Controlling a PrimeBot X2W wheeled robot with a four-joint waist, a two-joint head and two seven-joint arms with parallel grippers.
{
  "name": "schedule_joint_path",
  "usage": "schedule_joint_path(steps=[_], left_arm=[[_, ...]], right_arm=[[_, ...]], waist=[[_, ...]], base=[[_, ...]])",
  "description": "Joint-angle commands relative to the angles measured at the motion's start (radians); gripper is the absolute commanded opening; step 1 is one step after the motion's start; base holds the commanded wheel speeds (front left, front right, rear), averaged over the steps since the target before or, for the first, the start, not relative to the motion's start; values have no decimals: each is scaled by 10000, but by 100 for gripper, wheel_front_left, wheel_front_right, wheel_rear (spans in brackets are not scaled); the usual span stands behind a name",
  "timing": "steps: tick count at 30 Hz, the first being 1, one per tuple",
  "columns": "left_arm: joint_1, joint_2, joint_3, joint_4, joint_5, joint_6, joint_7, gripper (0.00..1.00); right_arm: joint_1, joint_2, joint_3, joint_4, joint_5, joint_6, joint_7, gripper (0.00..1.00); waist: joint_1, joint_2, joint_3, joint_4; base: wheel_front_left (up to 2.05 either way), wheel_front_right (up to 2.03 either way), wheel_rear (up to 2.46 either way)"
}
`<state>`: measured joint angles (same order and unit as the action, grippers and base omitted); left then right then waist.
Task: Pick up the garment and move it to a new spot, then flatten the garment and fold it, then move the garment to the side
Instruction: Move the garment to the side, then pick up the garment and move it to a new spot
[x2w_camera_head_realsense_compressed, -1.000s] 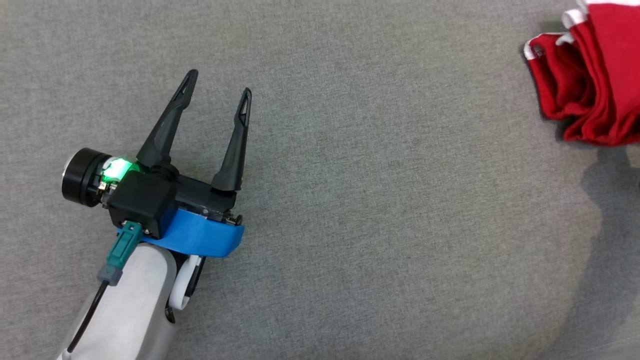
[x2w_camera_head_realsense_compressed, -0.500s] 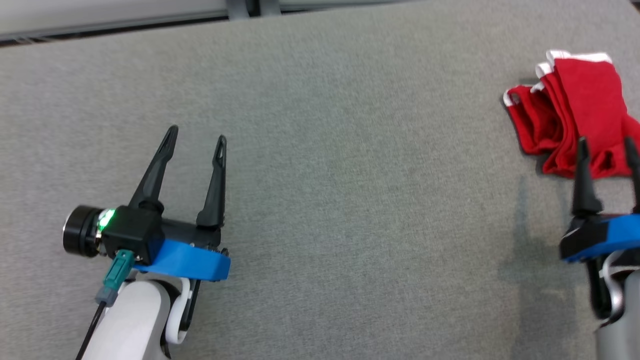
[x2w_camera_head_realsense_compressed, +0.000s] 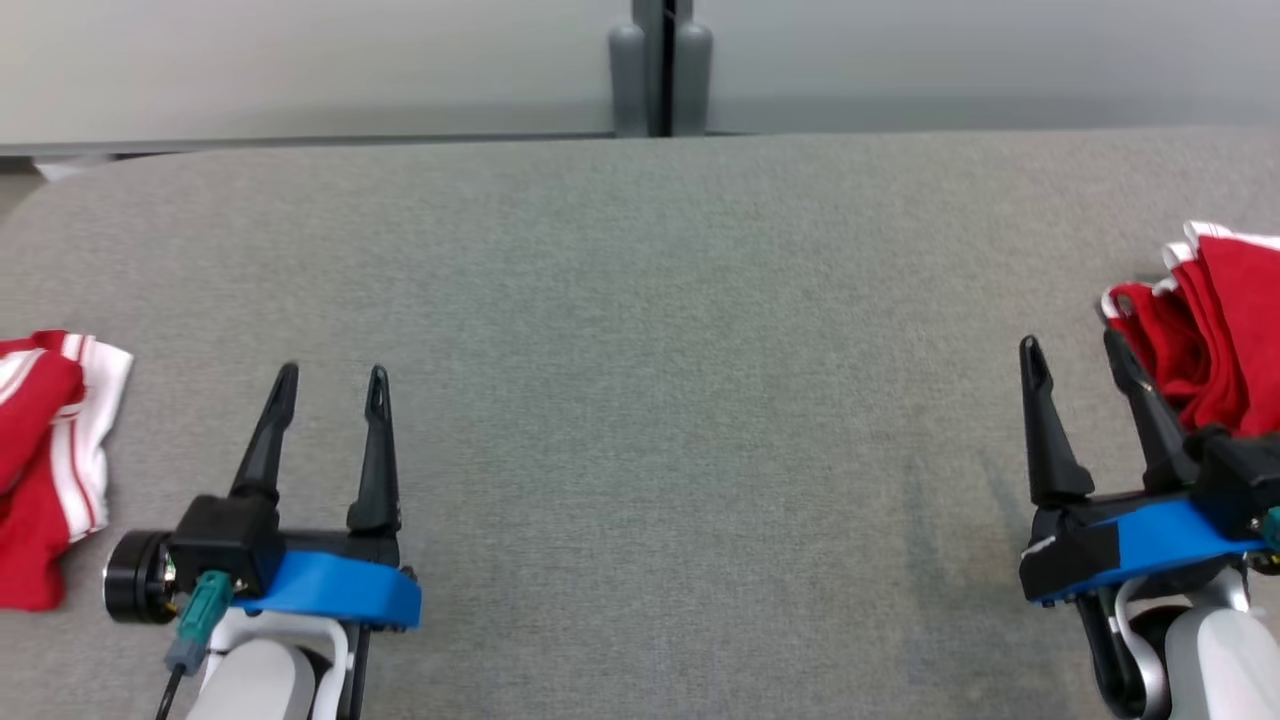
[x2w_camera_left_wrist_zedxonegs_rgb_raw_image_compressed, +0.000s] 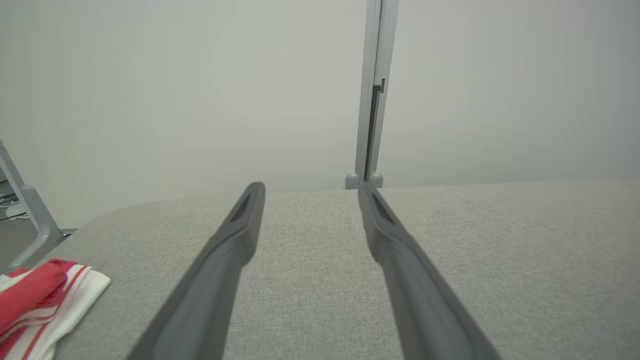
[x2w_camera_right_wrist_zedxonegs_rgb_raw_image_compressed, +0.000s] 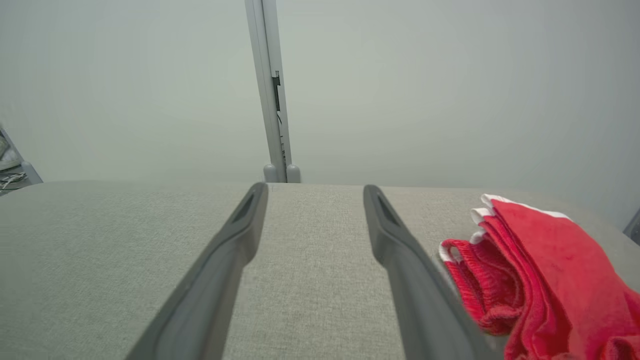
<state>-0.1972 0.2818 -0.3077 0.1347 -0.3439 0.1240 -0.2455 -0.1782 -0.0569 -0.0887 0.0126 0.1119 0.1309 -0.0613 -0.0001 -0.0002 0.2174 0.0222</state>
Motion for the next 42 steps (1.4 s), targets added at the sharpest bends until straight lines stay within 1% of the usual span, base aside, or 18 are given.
schedule_joint_path(steps=[1,7,14,19,35,40,42], left_arm=[[190,29,44,79,-45,46,-46,100],[709,155,42,203,-132,27,-95,100],[1223,301,-97,254,-190,11,83,100],[1542,349,-152,254,-261,66,201,100],[1657,455,-229,92,-390,151,290,100],[1520,487,-224,60,-424,143,273,100],[1403,478,-247,37,-421,89,247,100]], right_arm=[[255,21,-4,-47,59,-2,51,100],[948,60,-16,-231,66,-2,226,100],[1778,64,-36,-455,320,-1,397,100],[2172,64,-50,-605,272,-2,568,100],[2306,66,-127,-809,261,-1,694,100],[2367,65,-265,-845,262,-2,651,100],[2378,67,-313,-927,206,-2,678,100]], waist=[[1,2,-170,64],[1,2,-776,200],[1,2,-1311,21],[1,2,-1563,-32],[1,2,-1639,-28],[1,2,-1627,174],[1,2,-1582,401]], base=[[0,0,0],[0,0,0],[0,0,0],[0,0,0],[0,0,0],[0,0,0],[0,0,0]])
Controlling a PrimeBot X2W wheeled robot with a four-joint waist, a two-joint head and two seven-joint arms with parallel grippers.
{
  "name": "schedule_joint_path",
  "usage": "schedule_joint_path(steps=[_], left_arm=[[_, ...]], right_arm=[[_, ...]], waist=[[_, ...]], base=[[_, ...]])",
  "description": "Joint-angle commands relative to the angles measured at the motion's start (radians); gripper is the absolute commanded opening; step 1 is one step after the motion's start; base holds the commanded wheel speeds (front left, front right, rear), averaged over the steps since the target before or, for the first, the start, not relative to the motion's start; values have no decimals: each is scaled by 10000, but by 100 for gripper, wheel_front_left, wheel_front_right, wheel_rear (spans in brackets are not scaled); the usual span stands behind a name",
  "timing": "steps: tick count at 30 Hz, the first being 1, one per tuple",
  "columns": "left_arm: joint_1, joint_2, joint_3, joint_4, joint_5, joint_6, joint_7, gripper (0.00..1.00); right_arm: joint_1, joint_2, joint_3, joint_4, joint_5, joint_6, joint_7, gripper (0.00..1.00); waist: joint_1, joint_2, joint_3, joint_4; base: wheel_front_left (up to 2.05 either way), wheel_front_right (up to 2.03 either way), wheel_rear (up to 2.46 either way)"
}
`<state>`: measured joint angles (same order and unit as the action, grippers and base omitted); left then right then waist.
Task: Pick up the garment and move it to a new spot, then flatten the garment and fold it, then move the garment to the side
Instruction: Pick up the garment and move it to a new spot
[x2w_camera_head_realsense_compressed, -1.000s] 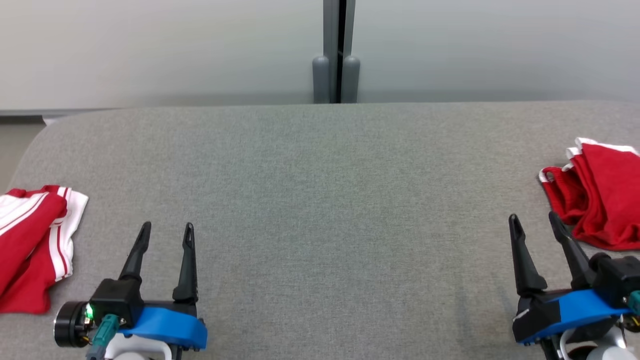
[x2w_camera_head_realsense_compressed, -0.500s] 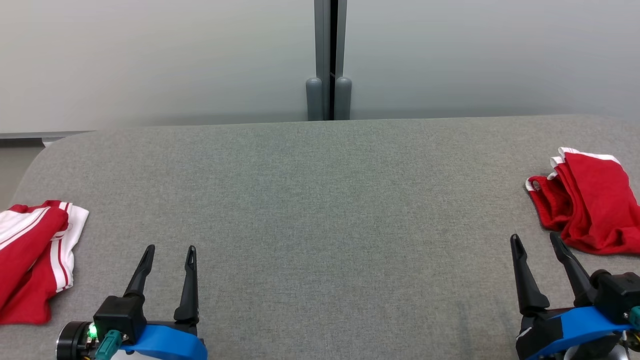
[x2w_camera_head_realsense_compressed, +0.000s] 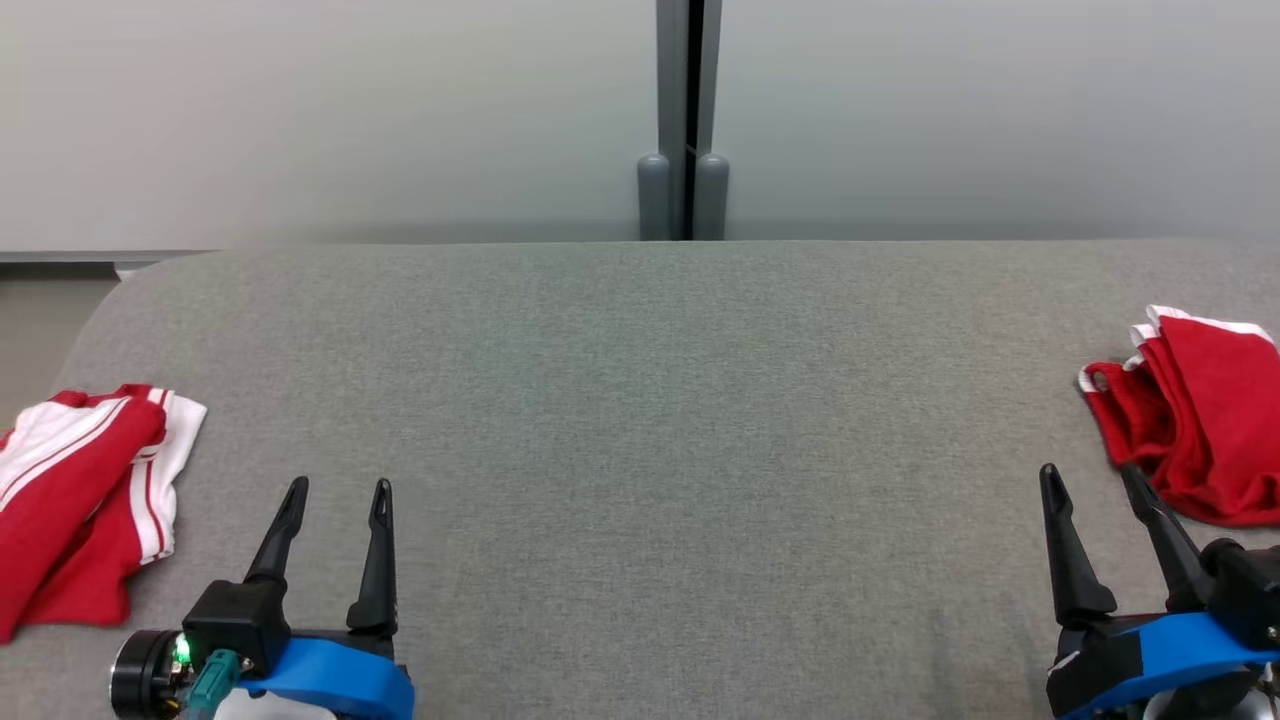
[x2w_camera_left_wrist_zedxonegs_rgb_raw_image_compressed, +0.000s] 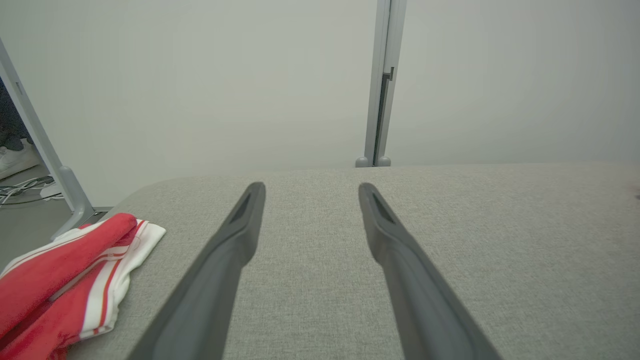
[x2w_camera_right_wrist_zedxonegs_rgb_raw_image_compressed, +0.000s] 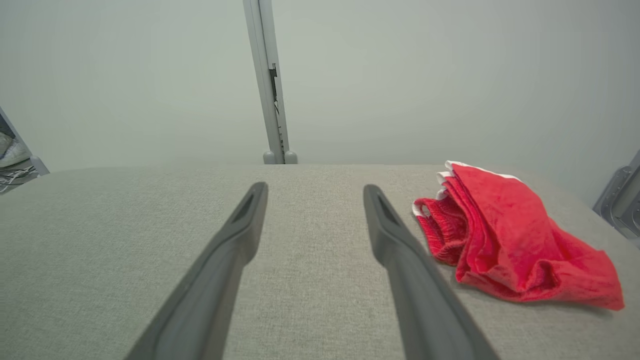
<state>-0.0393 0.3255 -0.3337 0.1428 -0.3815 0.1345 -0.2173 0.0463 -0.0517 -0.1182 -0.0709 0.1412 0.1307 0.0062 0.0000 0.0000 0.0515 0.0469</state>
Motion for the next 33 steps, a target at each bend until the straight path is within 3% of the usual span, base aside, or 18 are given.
schedule_joint_path(steps=[1,19,30,33], left_arm=[[-237,32,42,-47,-49,-23,-64,100],[-854,-130,567,535,-229,-17,-421,100],[-1559,-320,919,1282,-139,-237,-476,100],[-2469,-423,1011,2253,-291,-657,-481,100]], right_arm=[[118,15,9,-146,-84,1,19,100],[-289,8,792,-814,-282,1,459,100],[-511,-54,849,-1230,-464,0,819,100],[-814,-293,857,-1575,-621,0,1126,100]], waist=[[0,0,109,295],[0,0,365,3096],[0,0,999,3634],[0,0,1811,3566]], base=[[0,0,0],[0,0,0],[0,0,0],[0,0,0]])
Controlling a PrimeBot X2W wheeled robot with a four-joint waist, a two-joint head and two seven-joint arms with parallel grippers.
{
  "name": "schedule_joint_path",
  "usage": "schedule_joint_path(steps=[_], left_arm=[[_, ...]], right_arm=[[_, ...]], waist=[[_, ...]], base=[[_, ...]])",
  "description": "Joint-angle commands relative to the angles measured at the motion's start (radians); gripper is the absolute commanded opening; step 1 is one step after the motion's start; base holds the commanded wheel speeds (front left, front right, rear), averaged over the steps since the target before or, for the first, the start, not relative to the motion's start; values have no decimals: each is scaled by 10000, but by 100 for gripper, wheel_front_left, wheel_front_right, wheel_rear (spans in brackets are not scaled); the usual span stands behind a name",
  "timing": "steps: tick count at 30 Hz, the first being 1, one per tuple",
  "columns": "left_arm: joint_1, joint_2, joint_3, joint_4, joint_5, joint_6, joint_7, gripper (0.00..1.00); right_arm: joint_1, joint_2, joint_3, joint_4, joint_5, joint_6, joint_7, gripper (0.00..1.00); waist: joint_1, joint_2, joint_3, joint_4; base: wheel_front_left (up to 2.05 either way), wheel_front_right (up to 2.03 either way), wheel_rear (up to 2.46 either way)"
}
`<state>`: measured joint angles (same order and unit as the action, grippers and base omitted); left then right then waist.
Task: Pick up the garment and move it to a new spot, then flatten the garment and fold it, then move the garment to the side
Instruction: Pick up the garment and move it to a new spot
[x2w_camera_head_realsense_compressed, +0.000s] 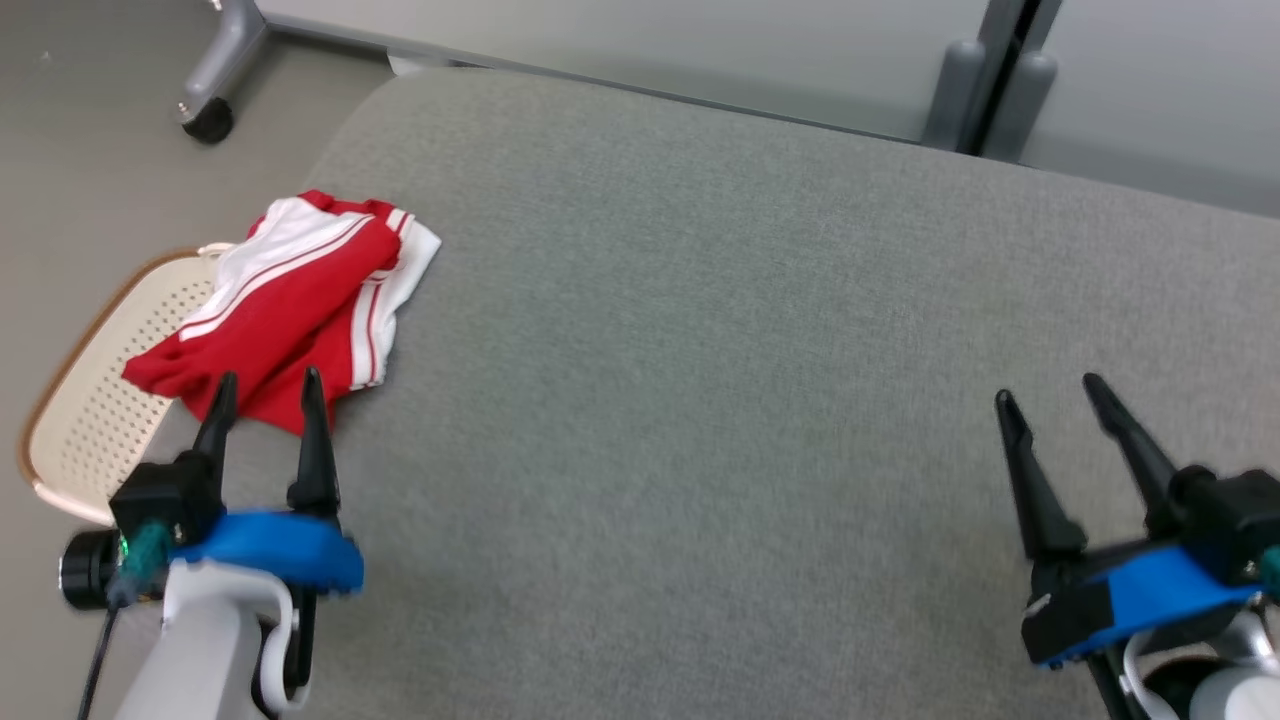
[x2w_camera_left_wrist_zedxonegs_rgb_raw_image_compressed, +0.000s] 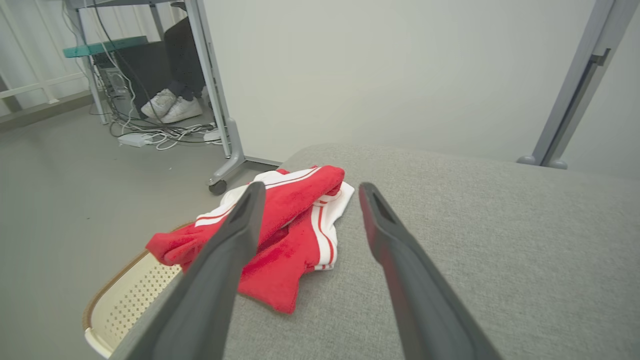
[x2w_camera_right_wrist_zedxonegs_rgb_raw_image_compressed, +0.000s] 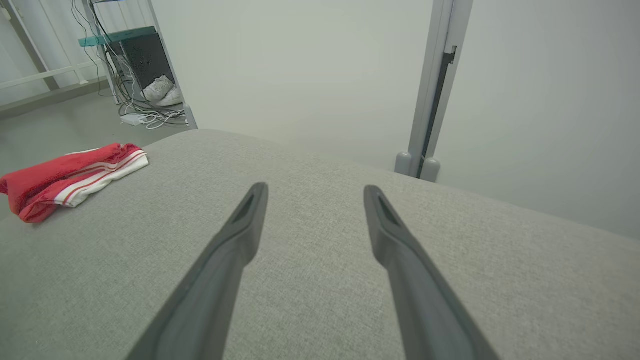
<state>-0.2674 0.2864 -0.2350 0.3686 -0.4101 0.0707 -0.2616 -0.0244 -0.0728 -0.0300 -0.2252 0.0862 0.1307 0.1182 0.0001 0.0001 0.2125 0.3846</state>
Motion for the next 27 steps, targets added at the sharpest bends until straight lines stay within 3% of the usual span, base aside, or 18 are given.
schedule_joint_path(steps=[1,9,18,19,20,21,27], left_arm=[[-464,-108,68,337,-127,-172,-38,100],[-2877,-558,143,4158,-762,-1326,-29,100],[-4461,-683,383,7380,-1390,-1847,-1,100],[-4550,-634,424,7445,-1424,-1880,-3,73],[-4591,-586,466,7444,-1411,-1905,-5,31],[-4597,-519,528,7339,-1354,-1914,-7,0],[-3862,-253,1240,6127,-1035,-1833,-21,0]], right_arm=[[-191,-127,-45,-142,-102,0,74,100],[-783,-427,-317,-925,-369,1,592,100],[-1095,-520,-515,-1205,-432,1,688,100],[-1106,-509,-527,-1196,-437,1,678,100],[-1113,-495,-527,-1170,-445,1,652,100],[-1107,-476,-547,-1132,-451,0,625,100],[-907,-345,-551,-877,-393,1,353,100]], waist=[[-1,-1,425,156],[-1,-1,2161,-184],[-1,-1,2858,-484],[-1,-1,2862,-497],[-1,-1,2844,-509],[-1,-1,2791,-521],[-1,-1,2052,-608]], base=[[0,0,0],[0,0,0],[0,0,0],[0,0,0],[0,0,0],[0,0,0],[0,0,0]])
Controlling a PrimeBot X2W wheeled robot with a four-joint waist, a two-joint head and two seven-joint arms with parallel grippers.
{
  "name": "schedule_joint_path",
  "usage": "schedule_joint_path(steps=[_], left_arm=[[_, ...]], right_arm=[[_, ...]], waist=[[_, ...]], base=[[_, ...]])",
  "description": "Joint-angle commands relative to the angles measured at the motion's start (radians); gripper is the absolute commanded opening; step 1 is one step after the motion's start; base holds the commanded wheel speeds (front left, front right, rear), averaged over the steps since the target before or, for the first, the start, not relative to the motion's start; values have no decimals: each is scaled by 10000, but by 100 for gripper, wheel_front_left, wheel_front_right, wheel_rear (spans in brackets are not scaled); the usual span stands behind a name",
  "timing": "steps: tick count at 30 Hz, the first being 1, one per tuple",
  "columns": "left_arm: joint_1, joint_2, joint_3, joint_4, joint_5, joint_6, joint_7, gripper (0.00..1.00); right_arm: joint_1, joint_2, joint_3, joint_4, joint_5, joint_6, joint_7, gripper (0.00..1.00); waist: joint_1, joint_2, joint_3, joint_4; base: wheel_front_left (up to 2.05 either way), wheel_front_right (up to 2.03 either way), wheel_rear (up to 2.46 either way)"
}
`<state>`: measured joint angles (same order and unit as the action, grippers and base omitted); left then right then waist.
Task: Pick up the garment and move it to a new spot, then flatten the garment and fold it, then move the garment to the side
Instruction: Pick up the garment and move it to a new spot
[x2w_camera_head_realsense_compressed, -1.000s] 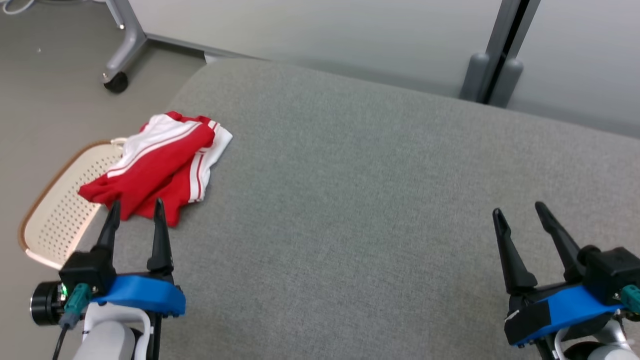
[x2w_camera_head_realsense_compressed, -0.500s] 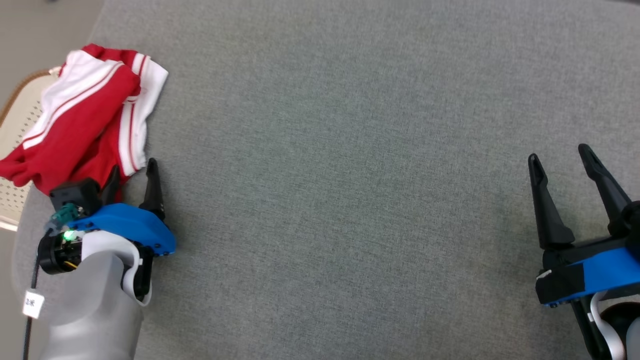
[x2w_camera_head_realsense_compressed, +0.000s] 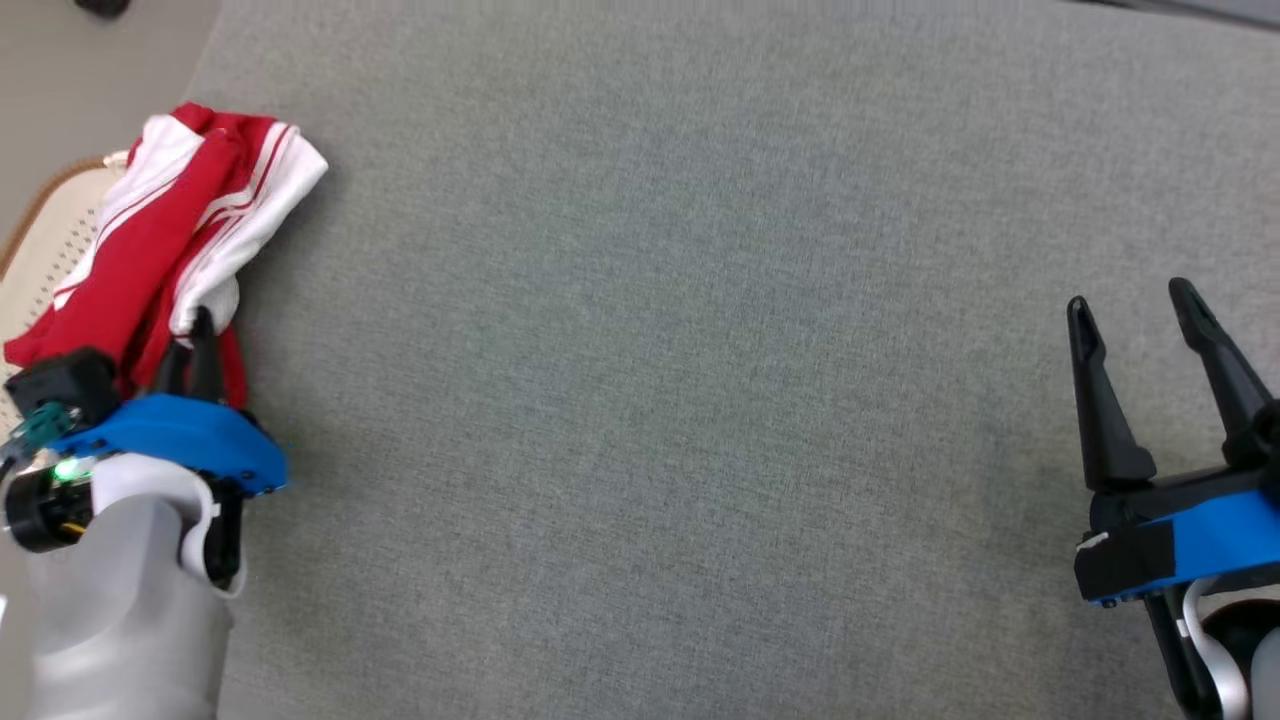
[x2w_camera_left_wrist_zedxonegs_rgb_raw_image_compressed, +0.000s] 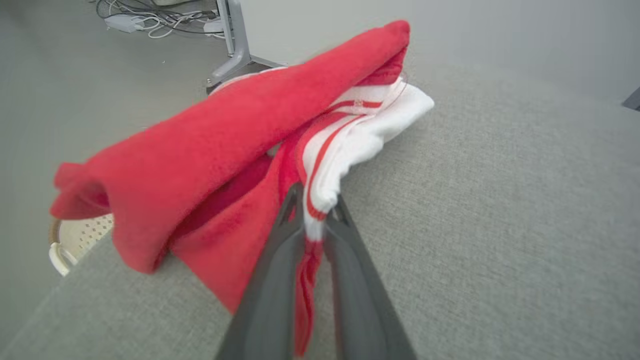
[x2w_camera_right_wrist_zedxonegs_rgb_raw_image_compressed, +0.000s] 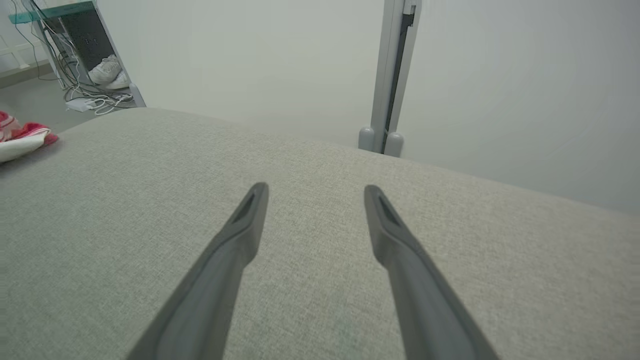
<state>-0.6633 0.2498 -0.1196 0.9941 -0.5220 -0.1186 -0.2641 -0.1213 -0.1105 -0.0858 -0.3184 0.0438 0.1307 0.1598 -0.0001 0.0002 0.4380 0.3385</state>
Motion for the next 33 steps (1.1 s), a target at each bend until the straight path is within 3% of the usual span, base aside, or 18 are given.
schedule_joint_path(steps=[1,9,16,25,33], left_arm=[[297,194,260,-455,191,116,2,0],[2222,149,1087,-3850,1580,621,-8,0],[3903,-182,881,-6142,2279,763,-8,0],[4789,-722,-160,-7605,2333,471,543,0],[3815,-1380,-2373,-8088,2623,-39,896,0]], right_arm=[[95,54,67,144,69,1,-146,100],[473,258,325,715,235,1,-595,100],[894,398,631,1147,462,1,-865,100],[1185,507,811,1315,679,1,-1032,100],[924,567,826,1363,751,1,-1157,100]], waist=[[1,-2,-410,-206],[1,-2,-1935,-545],[1,-2,-2992,-1003],[1,-2,-3297,-1830],[1,-2,-2539,-3389]], base=[[0,0,0],[0,0,0],[0,0,0],[0,0,0],[0,0,0]])
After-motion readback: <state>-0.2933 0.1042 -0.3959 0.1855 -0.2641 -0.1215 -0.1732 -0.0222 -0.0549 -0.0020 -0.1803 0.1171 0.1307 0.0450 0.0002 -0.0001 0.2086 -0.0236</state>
